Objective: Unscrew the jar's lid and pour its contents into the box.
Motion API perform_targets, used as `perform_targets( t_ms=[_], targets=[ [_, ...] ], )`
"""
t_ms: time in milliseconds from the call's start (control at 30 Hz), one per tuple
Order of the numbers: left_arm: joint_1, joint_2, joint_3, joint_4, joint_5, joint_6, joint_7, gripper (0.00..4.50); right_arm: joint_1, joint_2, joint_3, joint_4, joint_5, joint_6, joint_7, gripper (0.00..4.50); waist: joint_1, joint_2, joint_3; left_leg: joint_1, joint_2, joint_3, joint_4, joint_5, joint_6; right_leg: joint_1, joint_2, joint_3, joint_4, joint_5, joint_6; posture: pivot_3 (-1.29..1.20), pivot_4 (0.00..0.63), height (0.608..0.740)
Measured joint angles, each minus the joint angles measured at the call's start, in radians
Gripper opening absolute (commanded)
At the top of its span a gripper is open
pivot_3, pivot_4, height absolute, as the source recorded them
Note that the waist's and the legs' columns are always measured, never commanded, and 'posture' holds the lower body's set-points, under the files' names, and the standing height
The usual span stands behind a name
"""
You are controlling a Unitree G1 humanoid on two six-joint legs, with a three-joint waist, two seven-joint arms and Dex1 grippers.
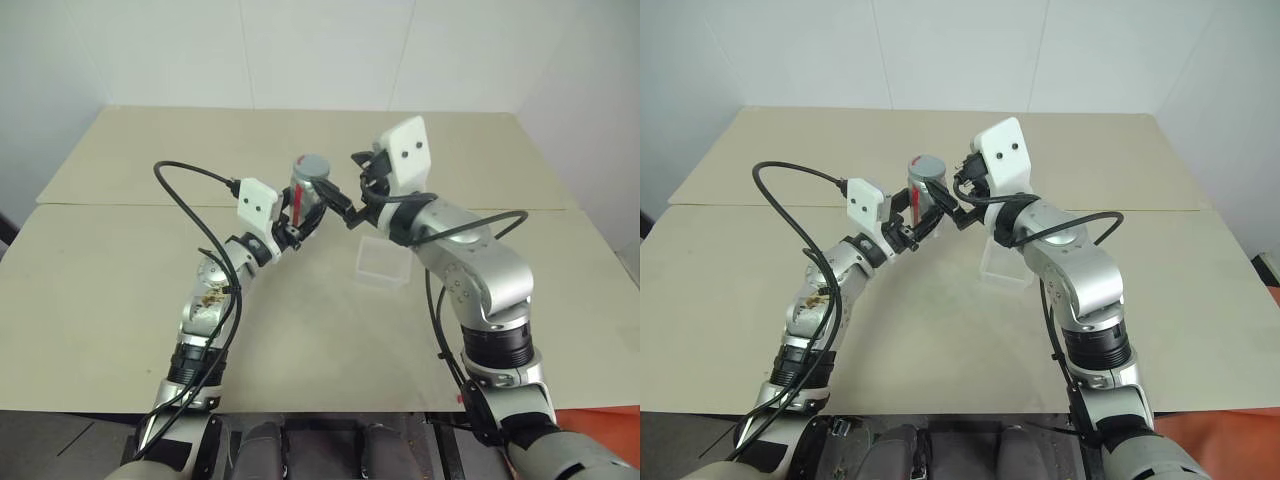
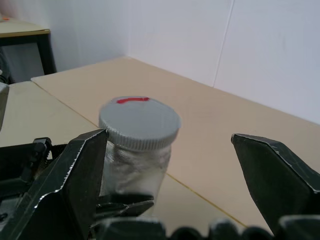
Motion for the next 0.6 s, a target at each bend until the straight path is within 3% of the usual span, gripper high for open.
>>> perform_targets(
  t_ms=[600],
  targets=[
    [0.0,0.015,0.004,-0.017,-0.034,0.0,-0.006,2.7,0.006,-0.016,-0.029,0.013,-0.011,0.002,-0.003,4.46,-0.001,0.0,0.0,0.0,0.0,0.0,0.0,0.0,0.0,0.0,0.0,0.0,0.0,0.0,0.0,0.0,0.15,0.74]
  ],
)
